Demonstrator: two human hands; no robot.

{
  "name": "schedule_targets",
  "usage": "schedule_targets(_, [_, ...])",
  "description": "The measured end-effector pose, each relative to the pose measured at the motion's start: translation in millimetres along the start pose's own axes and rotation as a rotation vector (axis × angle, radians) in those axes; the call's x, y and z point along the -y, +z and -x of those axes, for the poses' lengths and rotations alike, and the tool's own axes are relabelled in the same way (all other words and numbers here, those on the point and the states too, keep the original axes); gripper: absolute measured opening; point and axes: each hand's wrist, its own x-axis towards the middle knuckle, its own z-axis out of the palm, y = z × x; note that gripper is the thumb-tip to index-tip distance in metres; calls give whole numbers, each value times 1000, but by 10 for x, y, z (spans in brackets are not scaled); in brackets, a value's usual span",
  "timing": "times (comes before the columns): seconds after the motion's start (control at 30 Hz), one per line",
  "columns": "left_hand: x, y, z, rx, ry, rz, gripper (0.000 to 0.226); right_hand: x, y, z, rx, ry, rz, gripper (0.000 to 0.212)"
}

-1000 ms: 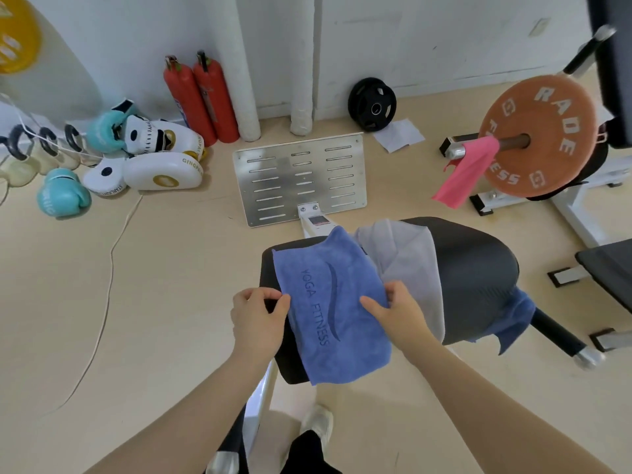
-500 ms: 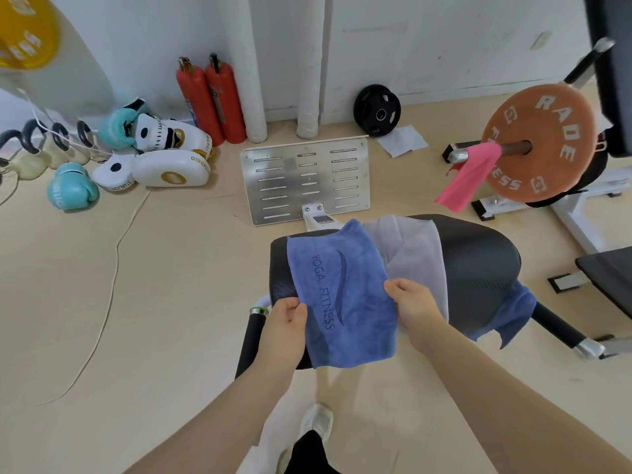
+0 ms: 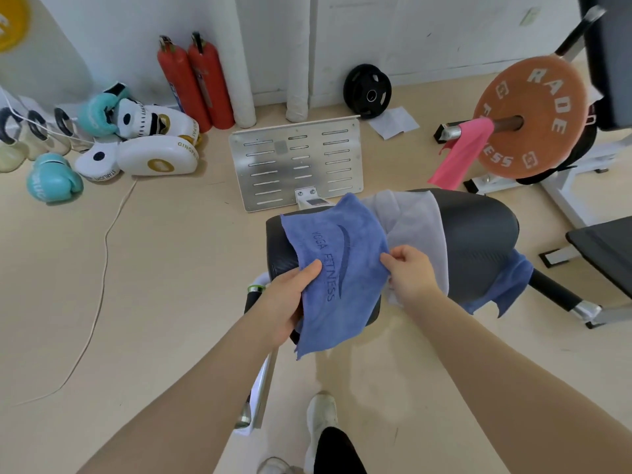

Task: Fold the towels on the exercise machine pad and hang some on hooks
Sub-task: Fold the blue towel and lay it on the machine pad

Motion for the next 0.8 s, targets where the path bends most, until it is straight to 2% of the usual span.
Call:
schedule_targets(0.13, [85, -5, -10, -39, 55, -76, 25, -5, -55, -109, 140, 16, 7, 27])
schedule_targets(0.27, [200, 14, -47, -216, 66, -209, 35, -121, -53, -159, 182, 63, -3, 27])
schedule_targets(0.4, [334, 88, -6, -197, -27, 81, 42, -187, -44, -231, 229, 68, -9, 20])
schedule_targets(0.47, [467, 125, 9, -221, -1, -31, 33, -171, -80, -231, 240, 61, -19, 19])
schedule_targets(0.53, [578, 178, 11, -243, 16, -130, 27, -180, -118, -251, 222, 7, 1, 28])
schedule_targets(0.63, [635, 256, 39, -181, 56, -11, 28, -215, -138, -292, 212, -20, 33, 35])
schedule_targets(0.7, [640, 274, 45, -160, 77, 23, 29, -219, -132, -318, 217, -21, 42, 34])
schedule_targets(0.8, [647, 305, 44, -281, 51, -129, 23, -199, -120, -307, 243, -20, 77, 20])
